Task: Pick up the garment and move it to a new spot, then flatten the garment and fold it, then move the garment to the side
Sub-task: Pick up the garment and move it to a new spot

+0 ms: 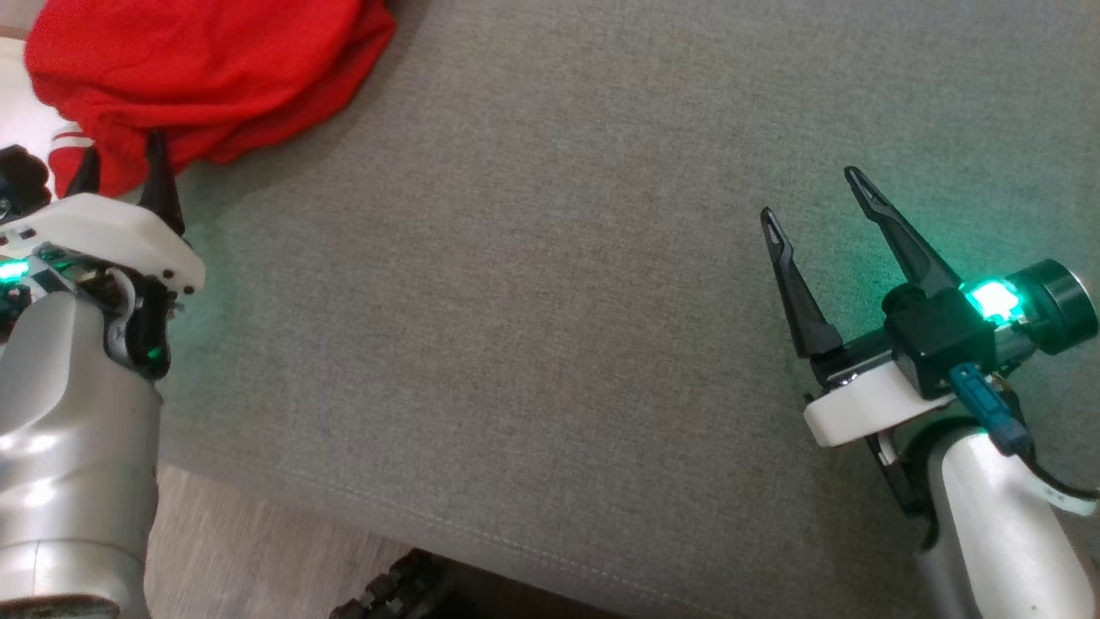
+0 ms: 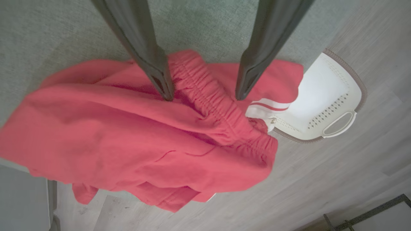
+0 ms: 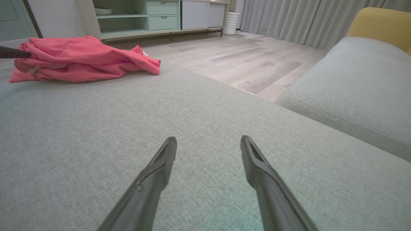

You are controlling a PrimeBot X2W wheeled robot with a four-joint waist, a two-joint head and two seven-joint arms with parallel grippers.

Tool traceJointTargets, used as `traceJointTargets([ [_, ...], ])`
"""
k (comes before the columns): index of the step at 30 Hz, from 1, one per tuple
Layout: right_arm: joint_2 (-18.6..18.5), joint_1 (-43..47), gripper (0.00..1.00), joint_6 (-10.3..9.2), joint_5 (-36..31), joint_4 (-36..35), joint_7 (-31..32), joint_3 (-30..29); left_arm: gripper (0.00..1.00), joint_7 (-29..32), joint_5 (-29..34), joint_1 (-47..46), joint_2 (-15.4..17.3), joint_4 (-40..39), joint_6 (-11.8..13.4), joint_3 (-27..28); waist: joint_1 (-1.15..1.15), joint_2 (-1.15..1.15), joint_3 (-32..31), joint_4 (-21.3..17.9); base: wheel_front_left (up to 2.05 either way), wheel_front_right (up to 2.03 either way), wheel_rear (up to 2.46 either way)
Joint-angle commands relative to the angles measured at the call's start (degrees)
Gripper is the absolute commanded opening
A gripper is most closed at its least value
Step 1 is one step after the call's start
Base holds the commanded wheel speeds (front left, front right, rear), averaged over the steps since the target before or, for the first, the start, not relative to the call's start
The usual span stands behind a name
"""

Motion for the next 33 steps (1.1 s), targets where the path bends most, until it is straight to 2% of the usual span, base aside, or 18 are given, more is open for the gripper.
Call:
traceJointTargets([
  [1, -0.03, -1.33, 1.00, 0.44, -0.23, -2.81, 0.47, 2.02, 1.00, -1.10, -0.69, -2.32, 3.10, -0.15, -0.35, 1.91, -0.02, 0.00, 1.07, -0.48, 0.00, 0.00, 0.00],
  [7, -0.73, -1.21, 1.00, 0.44, -0.43, -4.61, 1.29, 1.58, 1.00, -3.23, -3.39, -5.43, 2.46, 5.20, -1.45, 2.62, -0.02, 0.00, 2.91, -1.38, 0.00, 0.00, 0.00],
  [8, -0.83, -1.14, 1.00, 0.44, -0.45, -4.81, 1.32, 1.45, 0.81, -3.60, -3.66, -5.89, 2.38, 5.85, -1.58, 2.55, -0.02, 0.00, 3.07, -1.44, 0.00, 0.00, 0.00],
  [9, -0.93, -1.03, 1.00, 0.44, -0.47, -5.09, 1.30, 1.15, 0.33, -4.80, -4.00, -6.64, 2.36, 6.82, -1.81, 2.29, -0.02, 0.00, 3.28, -1.56, 0.00, 0.00, 0.00],
  [10, -0.91, -1.02, 1.00, 0.44, -0.49, -5.16, 1.23, 0.95, 0.00, -5.62, -3.98, -6.98, 2.44, 7.14, -1.90, 2.06, -0.02, 0.00, 3.31, -1.60, 0.00, 0.00, 0.00],
  [15, 0.06, -1.25, 1.00, 0.44, -0.21, -4.22, -0.10, 0.31, 0.00, -8.99, -2.75, -8.72, 4.05, 7.47, -2.18, -0.19, -0.02, 0.00, 1.66, -1.91, 0.00, 0.00, 0.00],
  [22, 2.73, -1.04, 1.00, 0.44, 0.97, 0.19, -3.98, -0.30, 0.00, -11.41, 0.71, -12.53, 9.10, 1.83, -2.32, -5.10, -0.02, 0.00, -4.75, -3.88, 0.00, 0.00, 0.00],
  [29, 4.95, 0.62, 1.00, 0.44, 3.23, 6.50, -9.21, -2.01, 0.00, -4.04, 2.56, -16.18, 12.11, -9.79, -2.34, -12.96, -0.02, 0.00, -13.88, -9.08, 0.00, 0.00, 0.00],
  [33, 5.27, 1.95, 1.00, 0.44, 5.87, 10.04, -12.03, -2.56, 0.00, 1.96, 2.95, -16.89, 11.85, -16.62, -2.34, -16.30, -0.02, 0.00, -18.63, -13.54, 0.00, 0.00, 0.00],
])
